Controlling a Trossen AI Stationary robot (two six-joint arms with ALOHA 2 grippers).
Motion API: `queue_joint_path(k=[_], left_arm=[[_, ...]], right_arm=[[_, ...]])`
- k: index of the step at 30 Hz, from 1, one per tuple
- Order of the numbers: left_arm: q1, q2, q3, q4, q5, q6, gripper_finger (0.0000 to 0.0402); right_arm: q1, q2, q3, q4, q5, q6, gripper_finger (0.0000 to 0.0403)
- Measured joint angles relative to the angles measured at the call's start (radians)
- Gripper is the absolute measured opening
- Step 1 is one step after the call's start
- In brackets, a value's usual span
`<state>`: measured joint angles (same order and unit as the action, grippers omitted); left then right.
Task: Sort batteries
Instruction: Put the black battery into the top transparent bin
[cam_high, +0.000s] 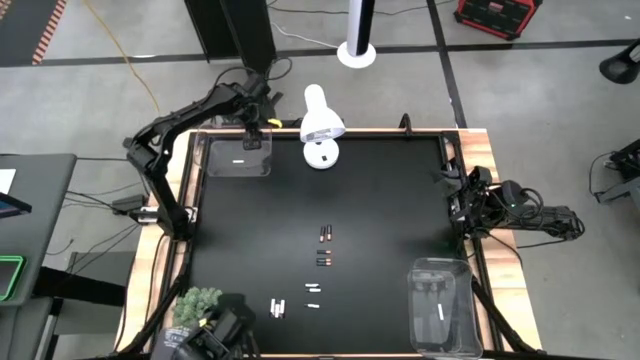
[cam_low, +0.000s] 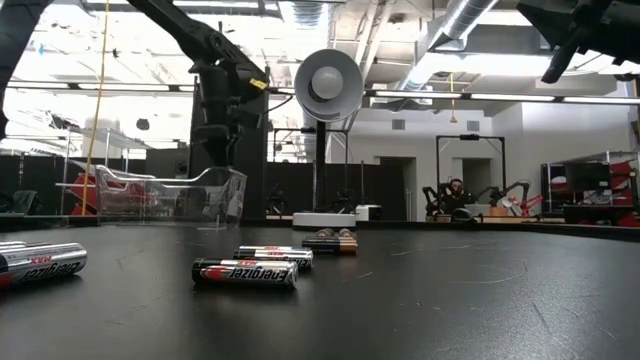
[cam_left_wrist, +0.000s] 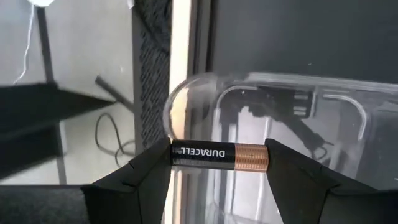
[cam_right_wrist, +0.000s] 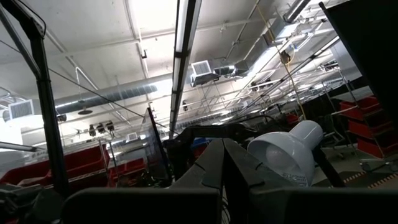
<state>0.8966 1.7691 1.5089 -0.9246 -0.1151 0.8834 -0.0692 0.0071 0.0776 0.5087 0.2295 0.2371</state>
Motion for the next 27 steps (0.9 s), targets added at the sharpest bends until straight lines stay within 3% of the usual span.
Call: queue_joint_path(k=[7,16,27], left_arm=[[0.011,0.0,-0.008,0.038,0.04,0.073,0.0223],[0.012,0.001,-0.008,0.005,0.12,0.032,0.0223],[0.013,0.117,-0.008,0.012,0.052,-0.001,0.0223]], right_arm=[[0.0,0.0,0.0,0.0,0.0,0.0,0.0027],[0.0,0.0,0.0,0.0,0.0,0.0,0.0027],[0.0,0.0,0.0,0.004,0.0,0.007,0.0027]])
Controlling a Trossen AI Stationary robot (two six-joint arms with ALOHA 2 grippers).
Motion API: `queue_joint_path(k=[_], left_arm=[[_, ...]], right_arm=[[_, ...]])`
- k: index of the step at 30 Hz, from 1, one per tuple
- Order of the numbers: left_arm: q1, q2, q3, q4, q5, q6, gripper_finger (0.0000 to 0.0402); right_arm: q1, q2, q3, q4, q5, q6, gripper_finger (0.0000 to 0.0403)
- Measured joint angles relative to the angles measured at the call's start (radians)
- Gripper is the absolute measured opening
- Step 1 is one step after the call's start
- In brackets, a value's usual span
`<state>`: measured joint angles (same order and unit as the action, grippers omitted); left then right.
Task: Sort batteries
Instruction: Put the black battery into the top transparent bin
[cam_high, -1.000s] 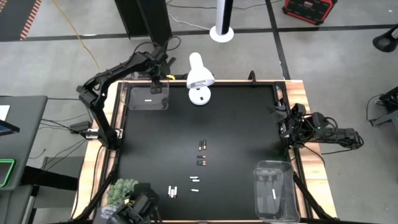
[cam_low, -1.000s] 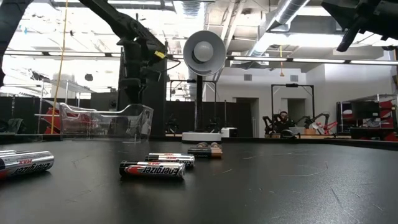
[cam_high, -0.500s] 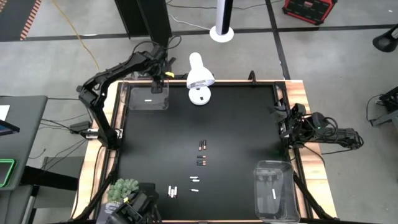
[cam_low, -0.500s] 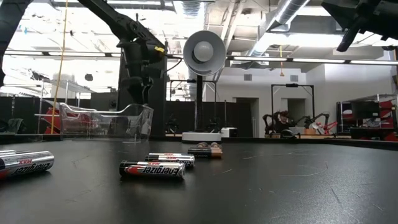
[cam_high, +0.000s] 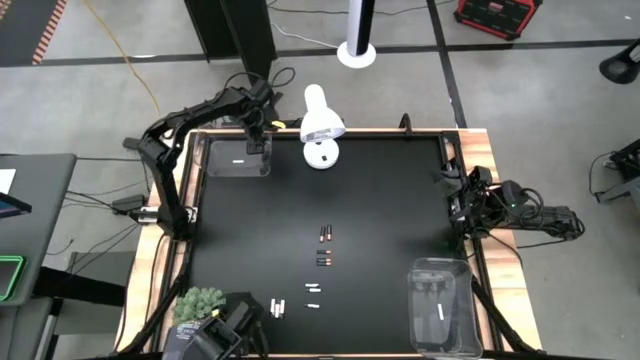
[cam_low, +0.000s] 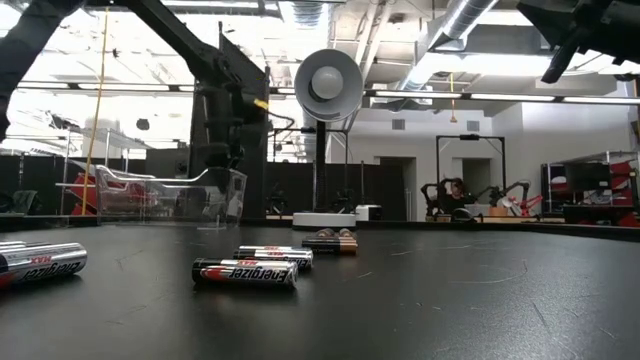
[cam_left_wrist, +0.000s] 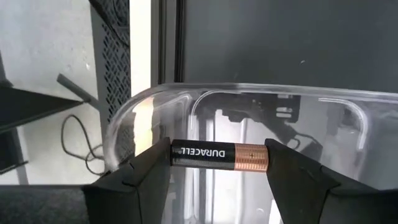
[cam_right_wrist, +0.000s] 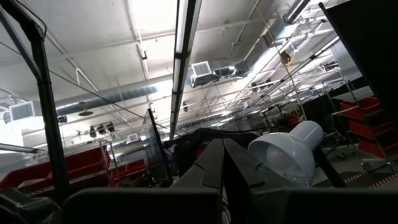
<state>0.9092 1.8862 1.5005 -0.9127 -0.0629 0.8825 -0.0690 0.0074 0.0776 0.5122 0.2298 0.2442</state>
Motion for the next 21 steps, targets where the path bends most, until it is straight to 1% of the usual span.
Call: queue_joint_path(k=[10,14,21], left_arm=[[0.0,0.077,0.002,0.018,0.007,-0.004,0.0227],[-0.003,0.078,0.002,0.025,0.009,-0.004,0.024],[-0.007,0.078,0.002,0.024,0.009,-0.023,0.0244]], right_arm=[[0.0,0.0,0.0,-0.003,0.0,0.0,0.0027],[-0.001,0.0,0.0,-0.003,0.0,-0.005,0.0027],[-0.001,0.0,0.0,-0.003,0.0,-0.005,0.0027]])
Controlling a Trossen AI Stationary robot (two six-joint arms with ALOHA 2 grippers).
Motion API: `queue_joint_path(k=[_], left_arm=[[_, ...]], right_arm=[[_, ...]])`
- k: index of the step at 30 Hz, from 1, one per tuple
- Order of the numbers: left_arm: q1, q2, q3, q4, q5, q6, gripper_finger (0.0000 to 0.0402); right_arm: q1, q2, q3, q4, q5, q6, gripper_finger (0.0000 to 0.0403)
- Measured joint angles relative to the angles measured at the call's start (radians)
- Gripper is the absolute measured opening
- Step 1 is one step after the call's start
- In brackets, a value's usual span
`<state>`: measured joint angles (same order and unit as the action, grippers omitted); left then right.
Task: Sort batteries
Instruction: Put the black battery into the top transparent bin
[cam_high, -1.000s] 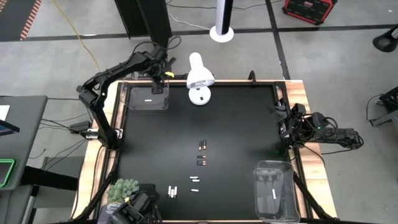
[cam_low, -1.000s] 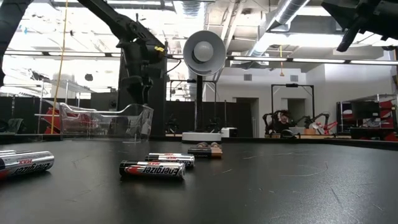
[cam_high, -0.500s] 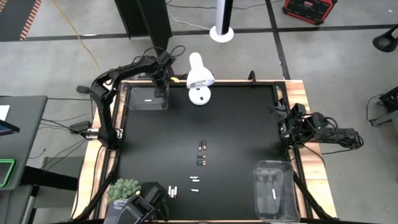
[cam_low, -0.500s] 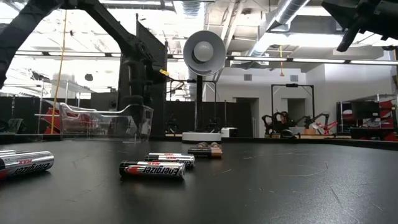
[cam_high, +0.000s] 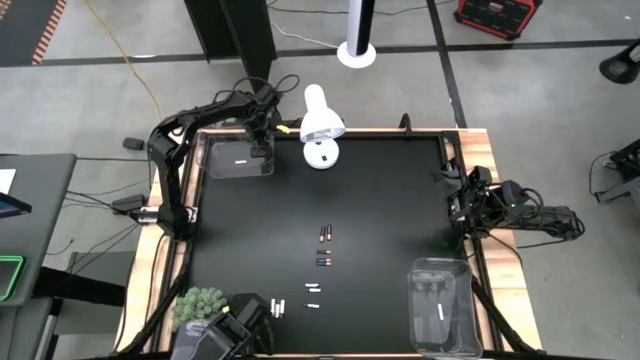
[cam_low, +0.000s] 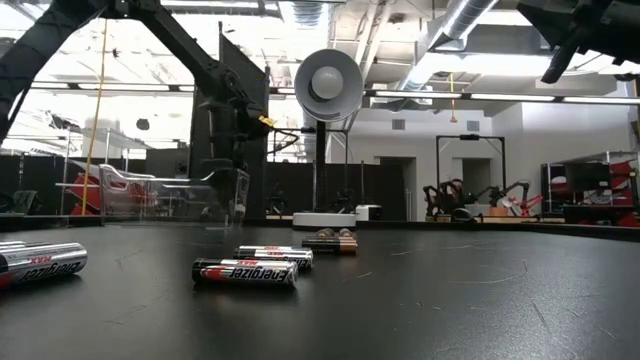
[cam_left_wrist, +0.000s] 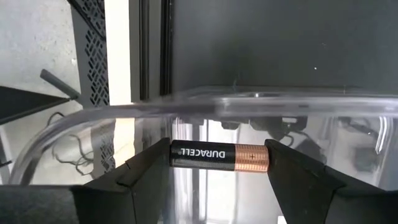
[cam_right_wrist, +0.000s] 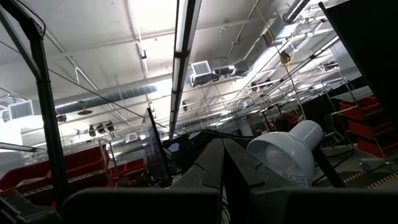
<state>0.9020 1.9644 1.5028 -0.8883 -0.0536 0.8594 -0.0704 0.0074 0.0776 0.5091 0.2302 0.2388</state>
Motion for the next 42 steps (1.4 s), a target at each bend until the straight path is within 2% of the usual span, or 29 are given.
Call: queue_joint_path(k=[22,31,35,42], left_arm=[[-0.005,0.003,0.029,-0.042,0.001,-0.121,0.0248],[-0.01,0.003,0.048,-0.062,-0.003,-0.165,0.0298],[-0.022,0.003,0.048,-0.06,-0.004,-0.144,0.0306],[-0.058,0.002,0.089,-0.098,-0.123,-0.135,0.0306]], right_arm=[[-0.001,0.0,0.0,0.0,0.0,-0.003,0.0027],[-0.001,0.0,0.0,0.0,0.0,-0.003,0.0027],[-0.001,0.0,0.0,0.0,0.0,-0.003,0.0027],[-0.006,0.0,0.0,0.0,0.0,-0.002,0.0027]])
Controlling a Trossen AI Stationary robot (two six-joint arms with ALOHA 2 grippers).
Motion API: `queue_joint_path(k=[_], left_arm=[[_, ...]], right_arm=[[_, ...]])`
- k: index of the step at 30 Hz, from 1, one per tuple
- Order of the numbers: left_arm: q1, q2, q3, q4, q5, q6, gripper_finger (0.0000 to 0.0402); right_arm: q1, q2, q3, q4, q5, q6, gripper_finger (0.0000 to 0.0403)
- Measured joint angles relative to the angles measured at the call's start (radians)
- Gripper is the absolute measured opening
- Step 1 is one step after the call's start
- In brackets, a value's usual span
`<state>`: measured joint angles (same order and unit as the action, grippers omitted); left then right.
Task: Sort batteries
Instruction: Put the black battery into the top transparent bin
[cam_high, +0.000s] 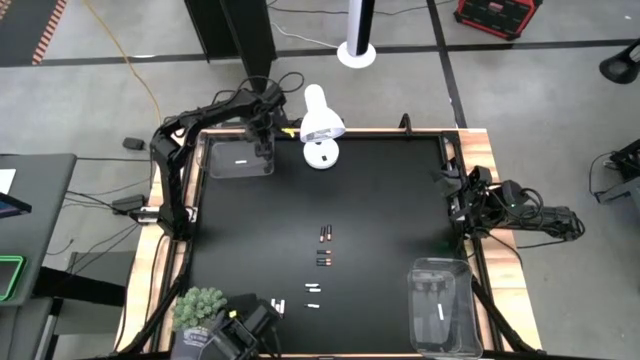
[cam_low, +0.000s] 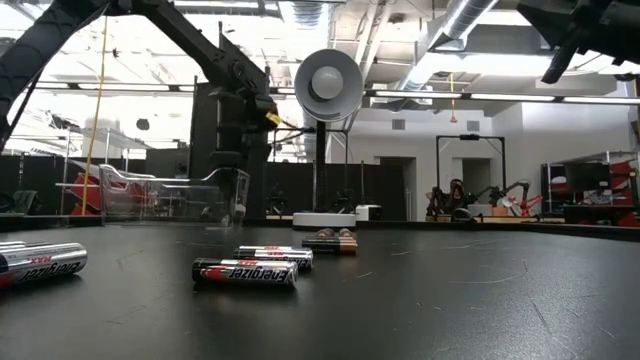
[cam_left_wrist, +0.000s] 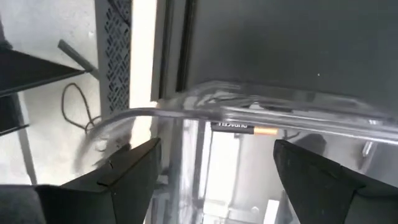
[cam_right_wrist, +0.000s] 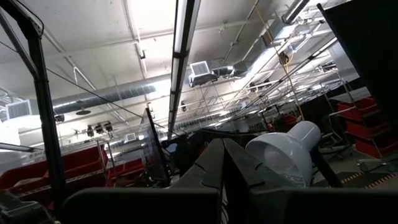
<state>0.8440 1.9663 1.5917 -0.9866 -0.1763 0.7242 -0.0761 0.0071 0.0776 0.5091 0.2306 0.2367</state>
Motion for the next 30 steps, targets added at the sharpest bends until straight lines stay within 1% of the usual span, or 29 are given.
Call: queue_joint_path(k=[8,13,16,20,22,25,30], left_arm=[[-0.013,0.0,0.138,-0.189,0.003,-0.052,0.0306],[-0.013,-0.005,0.231,-0.335,0.013,-0.136,0.0306],[-0.019,-0.037,0.249,-0.383,0.018,-0.182,0.0306],[-0.043,-0.116,0.249,-0.409,0.04,-0.214,0.0306],[-0.07,-0.16,0.249,-0.415,0.06,-0.24,0.0306],[-0.131,-0.229,0.249,-0.413,0.136,-0.279,0.0306],[-0.316,-0.298,0.25,-0.413,0.149,-0.36,0.0306]], right_arm=[[-0.005,0.0,0.0,0.0,0.0,0.002,0.0027],[-0.005,0.0,0.0,-0.008,0.0,0.002,0.0027],[-0.005,0.0,0.0,-0.009,0.0,0.002,0.0027],[-0.005,0.0,0.0,-0.011,0.0,0.002,0.0027],[-0.005,0.0,0.0,-0.013,0.0,0.002,0.0027],[-0.005,0.0,0.0,-0.017,0.0,0.002,0.0027],[-0.005,0.0,0.0,-0.017,0.0,0.001,0.0027]])
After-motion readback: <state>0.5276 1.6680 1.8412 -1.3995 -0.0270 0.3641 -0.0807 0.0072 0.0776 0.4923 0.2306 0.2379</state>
